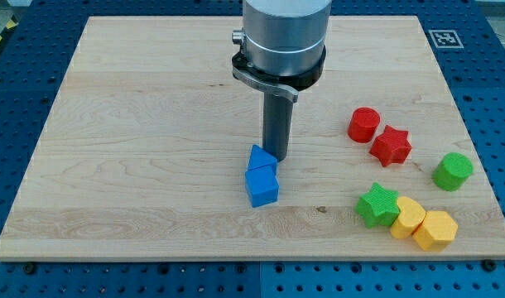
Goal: Move your arm to the right of the green circle
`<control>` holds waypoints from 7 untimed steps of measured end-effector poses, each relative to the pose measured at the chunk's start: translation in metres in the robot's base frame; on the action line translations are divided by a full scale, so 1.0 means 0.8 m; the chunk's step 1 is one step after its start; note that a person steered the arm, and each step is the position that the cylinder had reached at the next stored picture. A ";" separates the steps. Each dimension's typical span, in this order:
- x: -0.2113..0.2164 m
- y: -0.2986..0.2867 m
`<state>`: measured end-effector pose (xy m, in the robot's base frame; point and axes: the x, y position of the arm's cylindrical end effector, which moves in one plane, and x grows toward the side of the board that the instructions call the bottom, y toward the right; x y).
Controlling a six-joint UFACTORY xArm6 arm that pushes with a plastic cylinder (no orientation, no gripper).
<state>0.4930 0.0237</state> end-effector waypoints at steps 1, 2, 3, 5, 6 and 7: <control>0.000 0.010; 0.000 0.019; 0.000 0.019; 0.010 0.068; 0.013 0.074; 0.025 0.095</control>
<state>0.5129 0.0995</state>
